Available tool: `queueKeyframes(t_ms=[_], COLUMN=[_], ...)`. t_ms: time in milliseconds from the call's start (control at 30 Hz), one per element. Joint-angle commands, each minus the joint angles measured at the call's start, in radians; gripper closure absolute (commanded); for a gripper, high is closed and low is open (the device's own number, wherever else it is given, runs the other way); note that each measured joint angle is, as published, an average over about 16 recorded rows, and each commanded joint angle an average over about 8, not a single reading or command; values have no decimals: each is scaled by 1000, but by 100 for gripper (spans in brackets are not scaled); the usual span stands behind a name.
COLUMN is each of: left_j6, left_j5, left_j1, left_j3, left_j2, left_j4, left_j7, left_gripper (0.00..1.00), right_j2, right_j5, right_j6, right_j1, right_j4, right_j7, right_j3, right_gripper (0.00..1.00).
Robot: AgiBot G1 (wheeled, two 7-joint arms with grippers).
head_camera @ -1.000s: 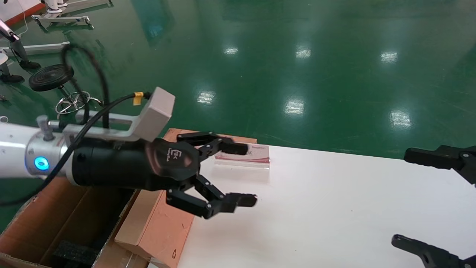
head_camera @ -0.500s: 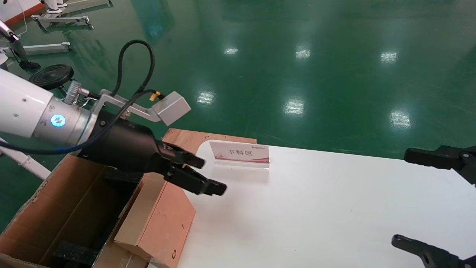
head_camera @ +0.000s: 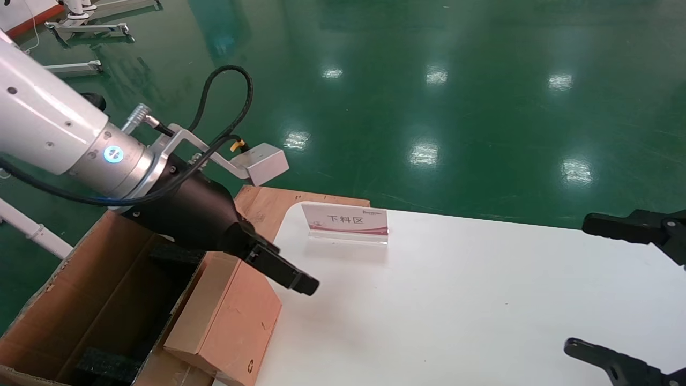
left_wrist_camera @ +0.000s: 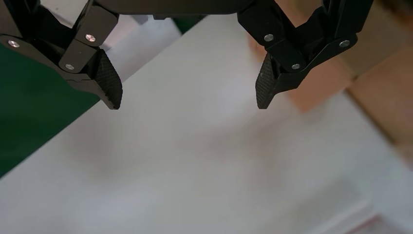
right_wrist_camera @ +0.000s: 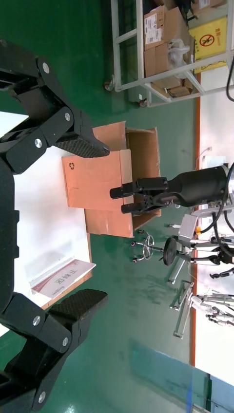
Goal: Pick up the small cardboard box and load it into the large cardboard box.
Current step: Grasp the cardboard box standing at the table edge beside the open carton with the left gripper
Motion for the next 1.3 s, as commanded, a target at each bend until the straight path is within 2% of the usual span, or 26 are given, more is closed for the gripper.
queueKeyframes(t_ms=[33, 300, 533, 700, 800, 1033, 1300], left_j6=[3, 3, -2, -19, -32, -48, -61], left_j5=[14, -19, -58, -67, -91, -192, -212], left_j1=[-57, -267, -434, -520, -541, -539, -540], left_j3=[83, 395, 677, 829, 880, 927, 972], left_j2=[17, 83, 190, 258, 259, 189, 156], left_j4=[0, 0, 0, -3, -5, -3, -2], left_j7=[-41, -161, -260, -319, -323, -255, -218], left_gripper=[0, 0, 0, 0, 0, 0, 0], right_j2=[0, 0, 0, 1, 1, 1, 1], right_j5=[0, 0, 1, 1, 1, 1, 2], right_j6=[0, 0, 1, 1, 1, 1, 1], right_j1=[0, 0, 0, 0, 0, 0, 1], right_j4=[0, 0, 0, 0, 0, 0, 0], right_j7=[0, 0, -1, -1, -1, -1, -1], right_j3=[0, -1, -1, -1, -2, -2, -3], right_gripper=[0, 0, 0, 0, 0, 0, 0])
